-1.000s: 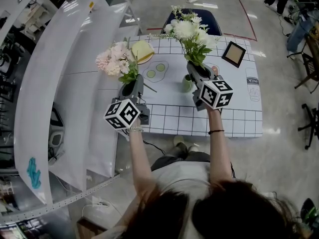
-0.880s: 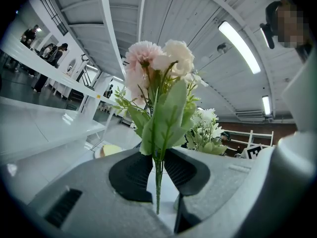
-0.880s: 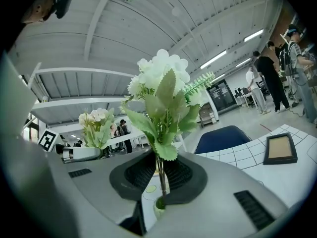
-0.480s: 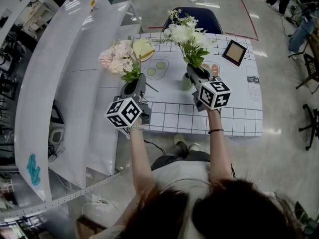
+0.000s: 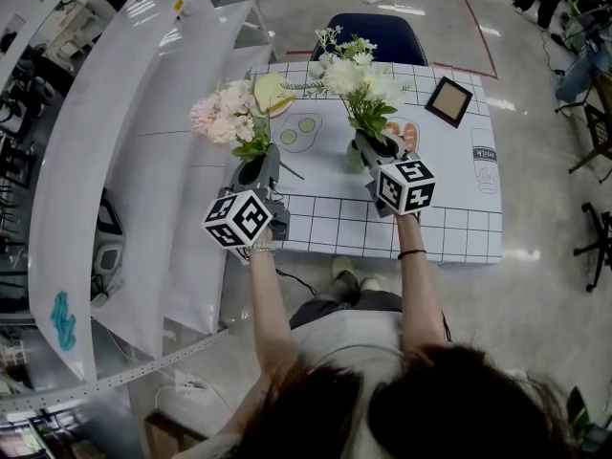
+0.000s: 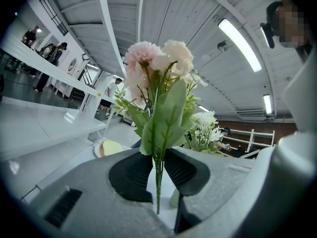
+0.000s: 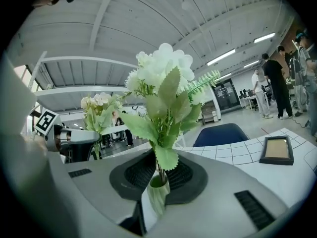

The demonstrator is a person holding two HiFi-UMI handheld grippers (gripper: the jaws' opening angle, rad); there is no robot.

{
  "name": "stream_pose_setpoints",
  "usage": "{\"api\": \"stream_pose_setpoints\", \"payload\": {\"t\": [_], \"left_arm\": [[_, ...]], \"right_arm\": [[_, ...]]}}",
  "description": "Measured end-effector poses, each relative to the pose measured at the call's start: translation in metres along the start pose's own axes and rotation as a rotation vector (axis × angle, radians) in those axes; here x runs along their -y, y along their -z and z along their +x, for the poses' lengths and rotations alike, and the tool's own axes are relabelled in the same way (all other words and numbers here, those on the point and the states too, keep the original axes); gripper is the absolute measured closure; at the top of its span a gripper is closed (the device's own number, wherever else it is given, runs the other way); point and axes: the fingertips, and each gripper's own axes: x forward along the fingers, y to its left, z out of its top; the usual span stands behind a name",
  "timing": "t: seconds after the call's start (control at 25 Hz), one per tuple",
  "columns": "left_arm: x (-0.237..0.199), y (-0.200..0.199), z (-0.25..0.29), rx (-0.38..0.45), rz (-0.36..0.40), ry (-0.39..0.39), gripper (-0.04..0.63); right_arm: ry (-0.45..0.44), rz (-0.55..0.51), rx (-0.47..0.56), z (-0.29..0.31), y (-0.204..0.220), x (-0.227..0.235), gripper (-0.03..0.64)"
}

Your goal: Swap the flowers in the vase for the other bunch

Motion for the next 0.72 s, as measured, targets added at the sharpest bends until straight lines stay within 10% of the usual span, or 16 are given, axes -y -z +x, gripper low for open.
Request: {"api": "stream_pose_setpoints", "payload": {"t": [0.72], "left_arm": [[0.006, 0.01, -0.013, 0.011, -0.013, -0.038, 0.525]], "right_arm": [[-0.016, -0.062, -0.076, -0.007, 0.021, -0.001, 0.569]]}}
